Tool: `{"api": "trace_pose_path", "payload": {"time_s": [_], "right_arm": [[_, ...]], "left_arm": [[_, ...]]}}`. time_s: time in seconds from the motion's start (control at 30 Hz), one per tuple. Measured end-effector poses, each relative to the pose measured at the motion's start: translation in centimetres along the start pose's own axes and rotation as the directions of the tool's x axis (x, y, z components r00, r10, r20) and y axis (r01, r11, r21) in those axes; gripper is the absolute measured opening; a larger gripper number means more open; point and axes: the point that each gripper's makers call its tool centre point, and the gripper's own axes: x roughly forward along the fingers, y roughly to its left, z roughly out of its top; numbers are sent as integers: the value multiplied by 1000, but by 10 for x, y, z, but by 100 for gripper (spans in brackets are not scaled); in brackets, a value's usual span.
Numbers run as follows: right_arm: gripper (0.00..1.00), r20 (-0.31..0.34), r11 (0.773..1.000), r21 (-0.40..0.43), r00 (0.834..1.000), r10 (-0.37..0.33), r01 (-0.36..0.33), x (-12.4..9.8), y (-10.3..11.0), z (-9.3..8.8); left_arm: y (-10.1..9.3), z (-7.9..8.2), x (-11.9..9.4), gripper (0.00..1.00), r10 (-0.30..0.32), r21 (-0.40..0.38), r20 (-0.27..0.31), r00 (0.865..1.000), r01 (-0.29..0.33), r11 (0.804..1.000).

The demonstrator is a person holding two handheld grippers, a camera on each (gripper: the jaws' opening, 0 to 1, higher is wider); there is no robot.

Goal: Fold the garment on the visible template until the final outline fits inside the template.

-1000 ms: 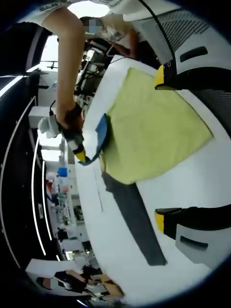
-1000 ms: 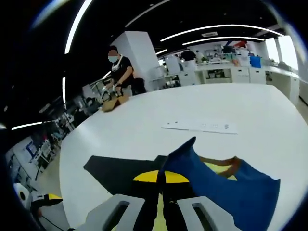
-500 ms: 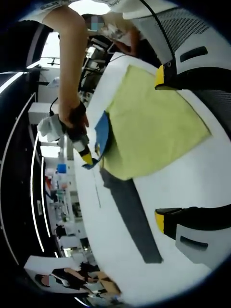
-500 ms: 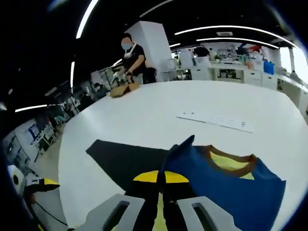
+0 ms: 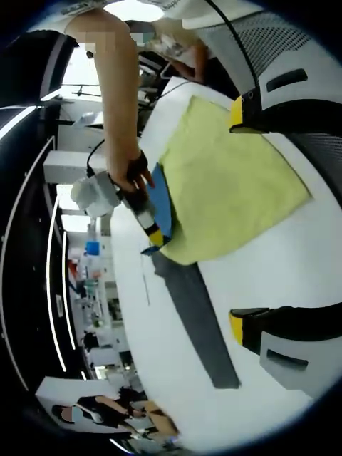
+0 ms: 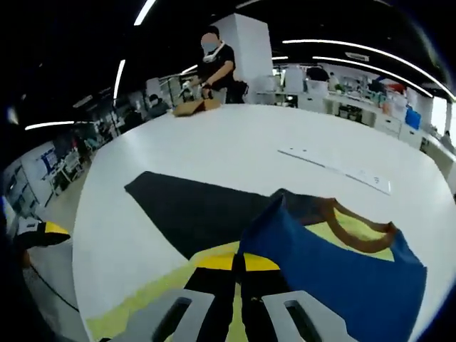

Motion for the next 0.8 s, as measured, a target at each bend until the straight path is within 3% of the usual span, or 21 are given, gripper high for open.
{"api": "trace_pose_path", "payload": {"time_s": [0.13,0.27,0.4,0.5,0.73,0.8], "right_arm": [[0,24,993,113,1000,20,-23,8,2,-5],[1,5,995,101,1000,22,-22,8,4,-13],[10,35,995,90,999,33,-36,2,3,-7],[22,65,997,63,997,45,-49,-3,3,1],[61,156,992,-7,980,125,-125,-22,10,21],[68,169,990,-26,975,143,-141,-30,13,23]], "left_arm": [[0,-2,-2,99,-1,1,-7,1000,1,1000],[2,-3,-3,99,5,3,-9,1000,-5,1000],[4,-3,-4,99,13,0,-7,1000,-13,1000],[8,-2,-5,99,20,5,-9,1000,-20,1000],[22,6,-7,99,37,15,3,999,-37,999],[25,7,-8,99,42,16,4,999,-42,999]]}}
